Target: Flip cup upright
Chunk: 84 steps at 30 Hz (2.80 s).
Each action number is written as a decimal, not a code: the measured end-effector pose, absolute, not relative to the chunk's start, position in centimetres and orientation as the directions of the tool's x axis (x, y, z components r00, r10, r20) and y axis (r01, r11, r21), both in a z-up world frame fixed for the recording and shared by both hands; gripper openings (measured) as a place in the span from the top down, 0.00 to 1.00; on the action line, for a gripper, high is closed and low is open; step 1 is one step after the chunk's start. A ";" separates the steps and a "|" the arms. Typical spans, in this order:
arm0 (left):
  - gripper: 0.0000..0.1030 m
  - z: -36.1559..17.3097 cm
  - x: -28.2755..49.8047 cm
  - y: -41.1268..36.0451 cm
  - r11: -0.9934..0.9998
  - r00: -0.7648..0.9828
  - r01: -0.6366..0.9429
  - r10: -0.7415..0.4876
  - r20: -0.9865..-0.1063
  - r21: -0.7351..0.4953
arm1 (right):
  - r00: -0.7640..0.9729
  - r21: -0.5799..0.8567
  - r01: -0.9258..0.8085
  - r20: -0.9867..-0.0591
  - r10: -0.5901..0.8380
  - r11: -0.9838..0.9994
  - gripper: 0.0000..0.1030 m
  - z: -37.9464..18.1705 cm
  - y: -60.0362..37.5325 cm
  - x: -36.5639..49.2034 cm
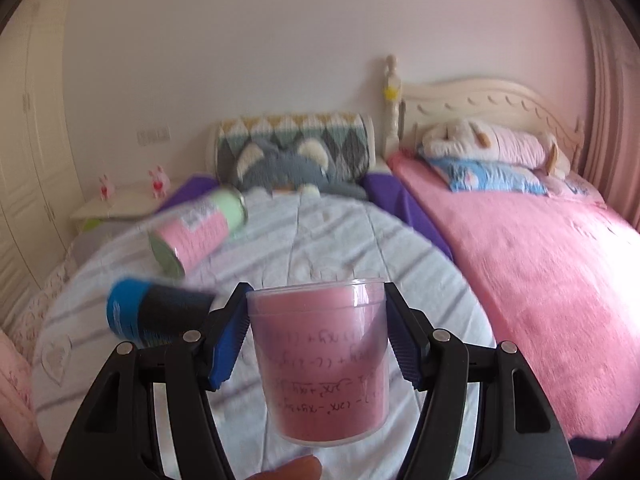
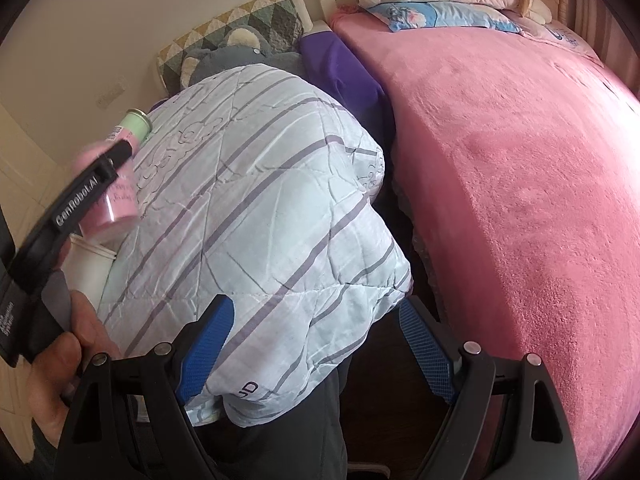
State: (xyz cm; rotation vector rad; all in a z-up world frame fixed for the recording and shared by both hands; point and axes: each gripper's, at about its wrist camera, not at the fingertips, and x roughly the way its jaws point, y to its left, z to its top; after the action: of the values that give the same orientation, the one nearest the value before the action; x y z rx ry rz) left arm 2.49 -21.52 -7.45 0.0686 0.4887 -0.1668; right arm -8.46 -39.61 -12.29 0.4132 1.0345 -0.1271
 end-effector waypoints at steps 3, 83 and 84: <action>0.36 -6.6 3.8 -22.3 0.990 0.915 0.130 -0.096 -0.392 0.060 | 0.501 0.270 0.294 -0.860 0.092 0.917 0.17 -12.6 -39.6 -8.1; 0.01 -0.1 -6.4 -2.4 0.966 0.683 0.257 -0.159 -0.713 0.031 | 0.718 0.096 0.233 -0.689 -0.104 0.968 0.16 -0.6 -21.7 -12.3; 0.01 -0.1 -6.4 -2.4 0.966 0.682 0.258 -0.159 -0.714 0.032 | 0.718 0.094 0.234 -0.688 -0.107 0.968 0.17 -0.6 -21.7 -12.3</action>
State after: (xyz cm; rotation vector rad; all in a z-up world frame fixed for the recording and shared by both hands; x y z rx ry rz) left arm -6.41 -2.39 -0.07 0.1333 0.7864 -0.2342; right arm -12.33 -21.68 -0.60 0.1799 0.7471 -0.1897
